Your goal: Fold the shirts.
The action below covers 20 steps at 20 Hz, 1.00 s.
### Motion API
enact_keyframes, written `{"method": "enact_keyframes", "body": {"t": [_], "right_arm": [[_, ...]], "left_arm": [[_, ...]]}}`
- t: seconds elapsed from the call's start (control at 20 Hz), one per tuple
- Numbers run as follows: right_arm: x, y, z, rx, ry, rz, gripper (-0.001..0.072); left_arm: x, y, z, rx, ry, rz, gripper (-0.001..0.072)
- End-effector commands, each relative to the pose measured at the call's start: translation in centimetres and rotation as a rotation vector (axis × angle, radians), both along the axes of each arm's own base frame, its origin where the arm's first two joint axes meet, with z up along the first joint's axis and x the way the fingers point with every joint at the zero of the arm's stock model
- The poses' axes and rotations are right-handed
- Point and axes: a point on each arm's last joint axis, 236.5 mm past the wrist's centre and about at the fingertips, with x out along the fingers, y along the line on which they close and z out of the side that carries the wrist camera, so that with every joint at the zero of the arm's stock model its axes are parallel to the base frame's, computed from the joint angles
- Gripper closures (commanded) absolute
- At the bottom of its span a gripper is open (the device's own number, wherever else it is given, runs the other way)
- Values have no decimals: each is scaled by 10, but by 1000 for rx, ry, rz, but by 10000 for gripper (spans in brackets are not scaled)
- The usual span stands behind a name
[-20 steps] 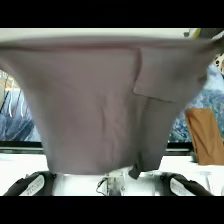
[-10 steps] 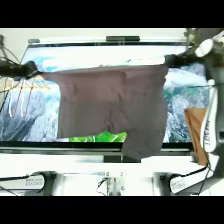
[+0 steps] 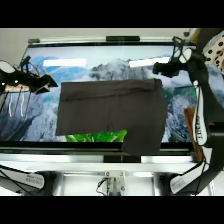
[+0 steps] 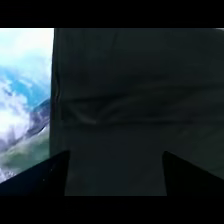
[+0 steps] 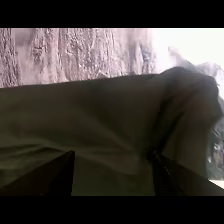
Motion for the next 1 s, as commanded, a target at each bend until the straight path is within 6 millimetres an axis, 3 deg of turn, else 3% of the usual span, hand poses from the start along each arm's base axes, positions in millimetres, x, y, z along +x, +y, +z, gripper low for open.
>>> {"method": "enact_keyframes", "body": {"t": [0.0,0.05,0.1,0.15,0.2,0.4,0.55,0.75,0.95], "right_arm": [[-74,-43,-1,-97,263,43,127],[-102,-54,-5,-93,368,70,135],[-129,-64,-9,-85,462,89,191],[-147,-72,-9,-72,512,79,204],[-158,-79,-8,-57,526,60,203],[-176,-84,-1,-19,464,8,203],[-182,-82,-1,-19,459,6,203],[-181,-81,0,-13,456,8,203],[-180,-81,0,-14,451,8,203]], "left_arm": [[-80,21,-3,-83,283,-53,-10],[-101,22,-11,-102,327,-64,-10],[-124,22,-23,-123,365,-53,-2],[-146,18,-37,-137,390,-35,120],[-168,12,-50,-147,392,-39,189],[-219,6,-97,-162,398,40,185],[-227,-6,-112,-207,384,31,185],[-203,-11,-115,-240,285,82,186],[-203,-22,-124,-242,307,58,187]]}}
